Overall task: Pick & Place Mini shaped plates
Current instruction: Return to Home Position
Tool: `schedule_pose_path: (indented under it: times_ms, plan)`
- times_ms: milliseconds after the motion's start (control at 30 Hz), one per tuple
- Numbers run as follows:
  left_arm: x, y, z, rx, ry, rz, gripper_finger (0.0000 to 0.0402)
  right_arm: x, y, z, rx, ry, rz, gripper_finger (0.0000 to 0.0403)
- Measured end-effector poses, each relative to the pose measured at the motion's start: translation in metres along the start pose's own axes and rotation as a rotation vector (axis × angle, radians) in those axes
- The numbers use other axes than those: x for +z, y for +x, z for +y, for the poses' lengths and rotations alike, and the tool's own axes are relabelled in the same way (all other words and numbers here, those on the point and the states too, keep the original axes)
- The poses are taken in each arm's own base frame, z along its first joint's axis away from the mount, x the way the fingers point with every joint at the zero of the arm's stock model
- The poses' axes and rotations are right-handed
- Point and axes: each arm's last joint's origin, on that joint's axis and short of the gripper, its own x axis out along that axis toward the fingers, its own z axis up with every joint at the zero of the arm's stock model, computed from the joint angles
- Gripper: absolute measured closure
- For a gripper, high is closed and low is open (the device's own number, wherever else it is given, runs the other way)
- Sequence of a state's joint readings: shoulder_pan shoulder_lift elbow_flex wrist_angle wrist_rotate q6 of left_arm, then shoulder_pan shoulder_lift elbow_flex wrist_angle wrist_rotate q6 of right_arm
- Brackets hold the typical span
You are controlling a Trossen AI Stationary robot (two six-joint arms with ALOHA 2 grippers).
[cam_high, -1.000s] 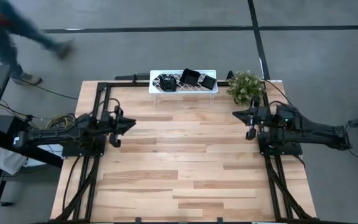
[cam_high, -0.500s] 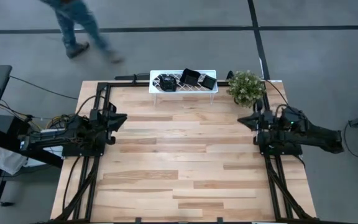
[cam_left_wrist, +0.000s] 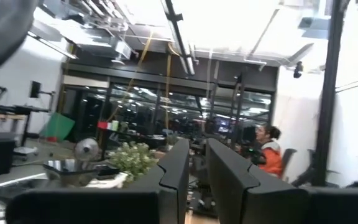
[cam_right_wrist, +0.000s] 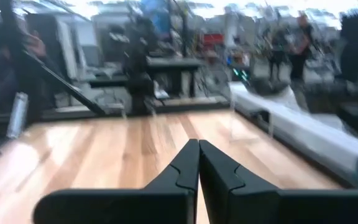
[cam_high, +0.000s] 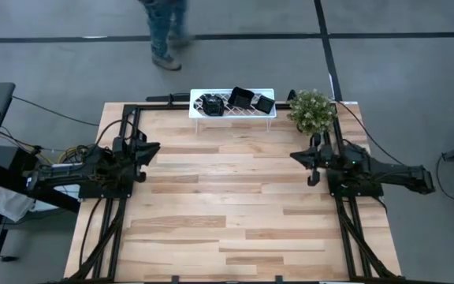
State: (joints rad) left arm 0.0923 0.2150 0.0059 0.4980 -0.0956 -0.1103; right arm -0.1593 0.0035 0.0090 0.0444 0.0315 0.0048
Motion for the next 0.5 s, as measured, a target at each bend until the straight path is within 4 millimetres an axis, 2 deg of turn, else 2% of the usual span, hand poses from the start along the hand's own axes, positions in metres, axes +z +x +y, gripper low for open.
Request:
schedule_pose_path:
  times_ms: [233,500]
  plan:
    - [-0.0001,0.0000,-0.0022,-0.044,-0.009,0.004,0.0344,-0.0025,0.0000,-0.0006,-0.020,0.052,0.025,0.0397]
    - [0.0001,0.0000,-0.0022,-0.044,-0.010,0.001,0.0344,-0.0020,0.0001,-0.0004,-0.021,0.312,0.017,0.0397]
